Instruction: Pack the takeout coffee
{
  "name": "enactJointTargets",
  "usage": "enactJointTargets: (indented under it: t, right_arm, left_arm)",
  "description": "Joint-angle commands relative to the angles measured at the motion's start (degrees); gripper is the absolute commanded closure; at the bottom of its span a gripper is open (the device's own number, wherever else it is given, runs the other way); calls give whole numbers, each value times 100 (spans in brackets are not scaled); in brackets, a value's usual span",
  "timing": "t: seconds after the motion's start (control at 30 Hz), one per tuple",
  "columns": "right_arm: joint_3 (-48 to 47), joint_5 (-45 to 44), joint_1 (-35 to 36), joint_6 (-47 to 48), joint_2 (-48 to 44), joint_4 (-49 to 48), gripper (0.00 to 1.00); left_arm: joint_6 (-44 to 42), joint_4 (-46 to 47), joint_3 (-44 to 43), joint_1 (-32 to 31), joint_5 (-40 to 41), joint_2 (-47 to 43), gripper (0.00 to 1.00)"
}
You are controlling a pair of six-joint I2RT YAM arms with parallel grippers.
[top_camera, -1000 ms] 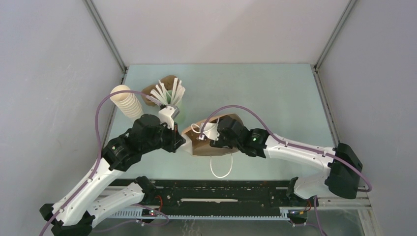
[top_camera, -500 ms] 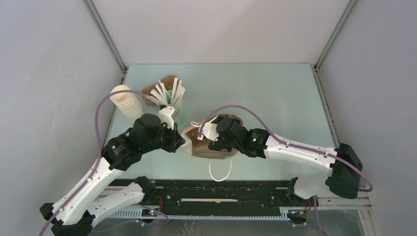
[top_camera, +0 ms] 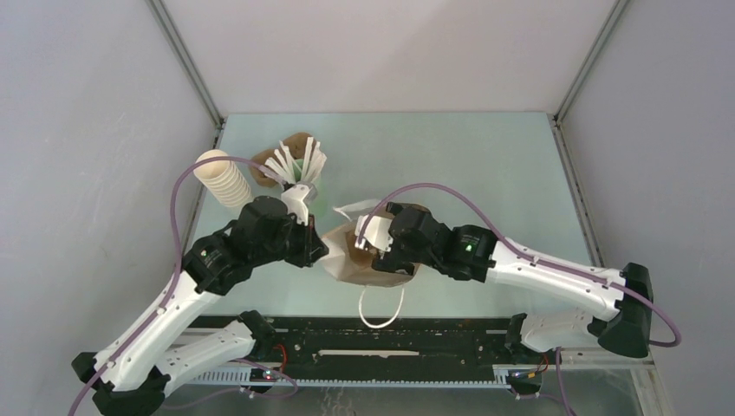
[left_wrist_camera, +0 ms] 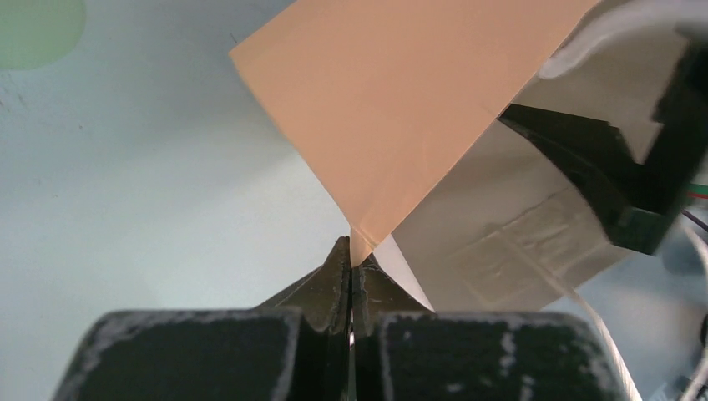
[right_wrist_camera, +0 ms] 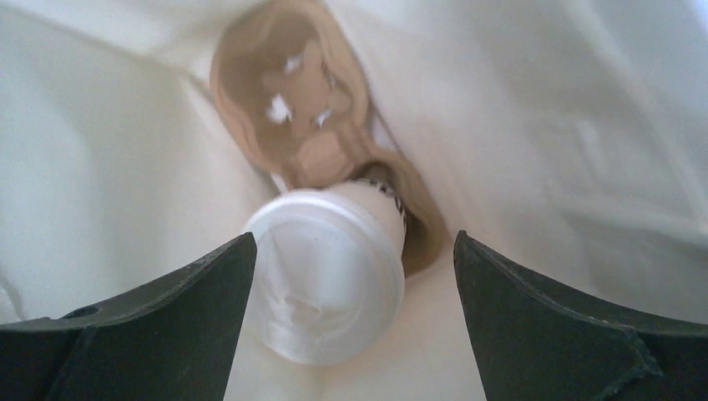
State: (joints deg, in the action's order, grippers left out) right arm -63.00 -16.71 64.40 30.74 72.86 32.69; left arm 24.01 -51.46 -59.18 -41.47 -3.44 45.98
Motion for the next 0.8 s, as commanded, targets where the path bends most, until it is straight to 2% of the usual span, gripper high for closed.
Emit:
enactJointTargets:
  t: [0.0,0.2,0.37,0.5,0.77]
  right_arm:
    - [-673,196,-2,-822,-284,818,3]
    - [-845,273,108,-1329,-96,790,4]
    - [-845,112,123,-1384,271,784,6]
    - [-910,14,173,-1425,361,709,5]
    - [-1339,-40,355,-1767,365,1117,4]
  left_arm:
    - [172,-762,-401,79,-62,234,100]
    - [400,-839,-842,78,-189,491,100]
    - [450,-839,-1259,78,-453,702,100]
    - [438,-962,-1668,87,-547,903,100]
    - [573,-1489,-2111,93,-693,1447,100]
